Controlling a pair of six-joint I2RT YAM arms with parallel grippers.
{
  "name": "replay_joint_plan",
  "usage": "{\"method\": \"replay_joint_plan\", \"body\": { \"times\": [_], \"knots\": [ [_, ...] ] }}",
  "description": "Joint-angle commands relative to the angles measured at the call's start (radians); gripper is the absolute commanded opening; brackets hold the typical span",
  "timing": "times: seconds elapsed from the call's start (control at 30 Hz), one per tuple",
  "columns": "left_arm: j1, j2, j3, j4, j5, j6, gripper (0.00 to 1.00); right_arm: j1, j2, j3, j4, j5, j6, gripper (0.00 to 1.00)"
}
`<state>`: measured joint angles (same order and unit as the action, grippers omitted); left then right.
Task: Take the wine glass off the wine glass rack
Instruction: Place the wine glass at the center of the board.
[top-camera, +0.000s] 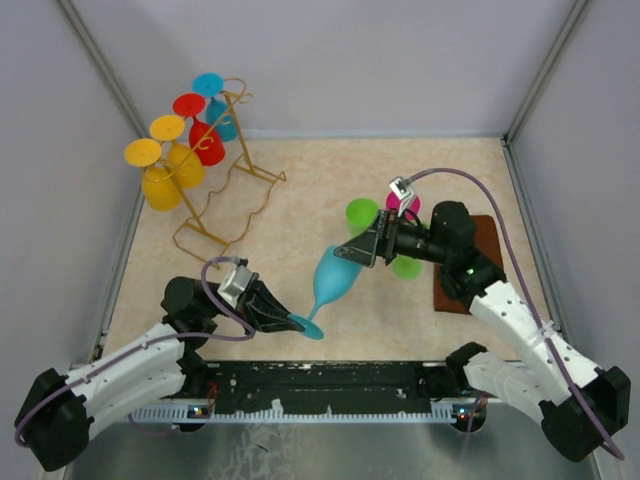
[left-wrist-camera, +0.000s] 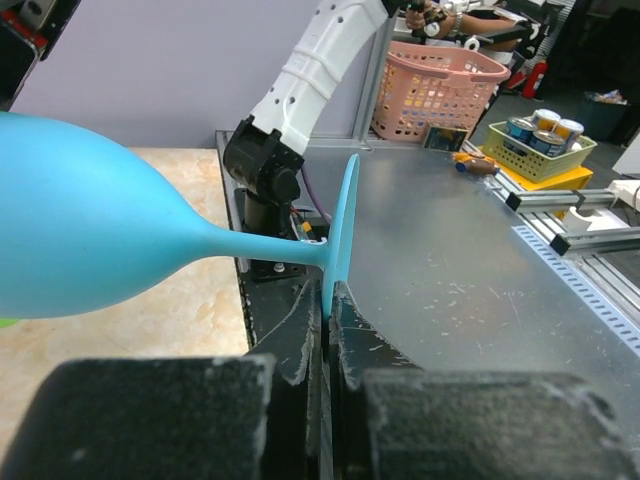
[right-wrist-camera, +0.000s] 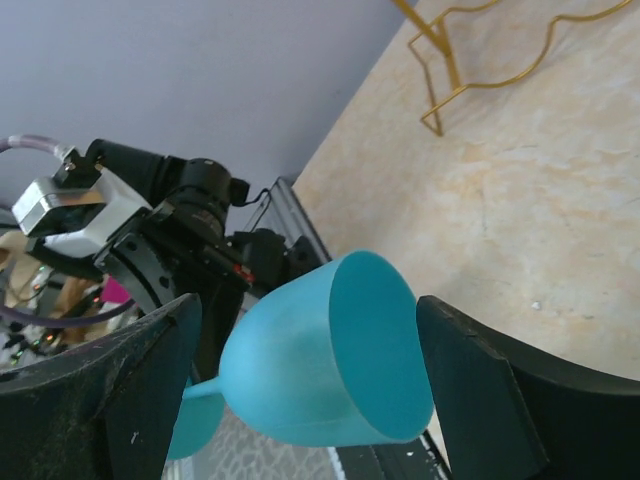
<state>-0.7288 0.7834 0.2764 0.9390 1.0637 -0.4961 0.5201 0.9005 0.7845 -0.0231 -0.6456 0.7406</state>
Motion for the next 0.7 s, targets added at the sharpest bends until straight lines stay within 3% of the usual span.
{"method": "replay_joint_plan", "body": {
  "times": [0.0,0.27,0.4,0.57,0.67],
  "knots": [
    [-0.006,-0.018,-0.018,0.098,0.048,-0.008,0.0,-0.006,0.044,0.012,0.147,-0.228,0.069,0.87],
    [-0.005,-0.03,-0.017,0.064,0.072,0.031,0.0,-0.006,0.052,0.021,0.209,-0.4,0.073,0.77],
    [-0.004,-0.083,-0.014,-0.07,0.084,0.116,0.0,-0.008,0.045,0.03,0.162,-0.448,0.028,0.69],
    [-0.005,-0.181,0.027,-0.382,0.037,0.318,0.0,-0.008,0.031,0.044,0.123,-0.526,-0.018,0.54],
    [-0.005,-0.202,0.048,-0.462,0.021,0.373,0.0,-0.008,0.016,0.044,0.144,-0.544,-0.009,0.32]
  ]
}}
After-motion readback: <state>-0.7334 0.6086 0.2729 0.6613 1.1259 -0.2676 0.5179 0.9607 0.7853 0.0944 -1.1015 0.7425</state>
